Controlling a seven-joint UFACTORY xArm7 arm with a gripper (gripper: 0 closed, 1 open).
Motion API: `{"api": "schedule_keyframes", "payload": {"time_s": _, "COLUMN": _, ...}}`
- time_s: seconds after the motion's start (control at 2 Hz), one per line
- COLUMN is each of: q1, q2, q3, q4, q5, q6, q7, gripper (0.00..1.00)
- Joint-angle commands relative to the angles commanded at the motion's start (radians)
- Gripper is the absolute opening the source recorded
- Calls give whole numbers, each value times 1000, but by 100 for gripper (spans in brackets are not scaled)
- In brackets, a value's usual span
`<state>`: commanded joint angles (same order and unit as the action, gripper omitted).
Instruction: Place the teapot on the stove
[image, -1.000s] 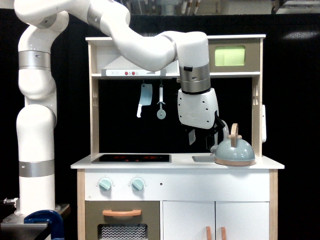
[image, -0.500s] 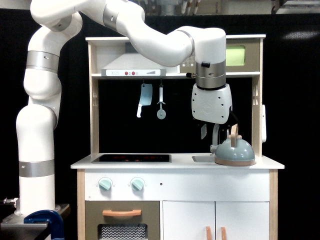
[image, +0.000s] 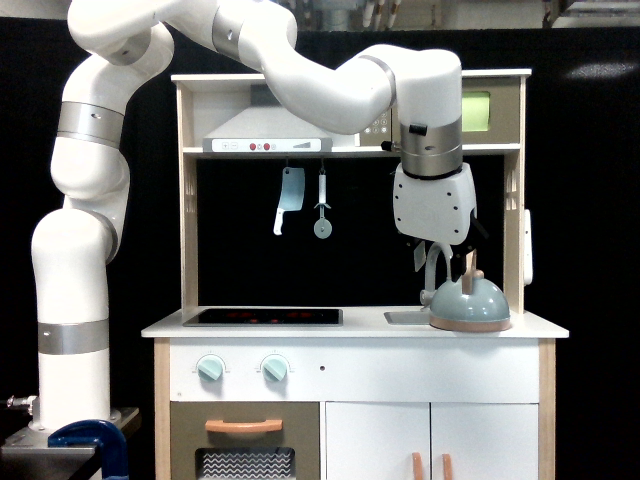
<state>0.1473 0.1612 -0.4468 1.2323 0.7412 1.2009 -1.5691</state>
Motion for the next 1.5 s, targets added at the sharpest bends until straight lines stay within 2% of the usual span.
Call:
{"api": "schedule_keyframes", "payload": {"time_s": 0.5, "q1": -29, "q2": 42, "q3": 34, "q4": 31, "q5": 41, "q6": 31, "q7": -65, "gripper": 100}}
{"api": "schedule_keyframes", "payload": {"time_s": 1.0, "q1": -21, "q2": 63, "q3": 113, "q4": 55, "q5": 70, "q6": -22, "q7": -10, "gripper": 100}}
{"api": "schedule_keyframes", "payload": {"time_s": 1.5, "q1": -13, "q2": 138, "q3": 198, "q4": 138, "q5": 86, "q6": -75, "q7": 61, "gripper": 100}}
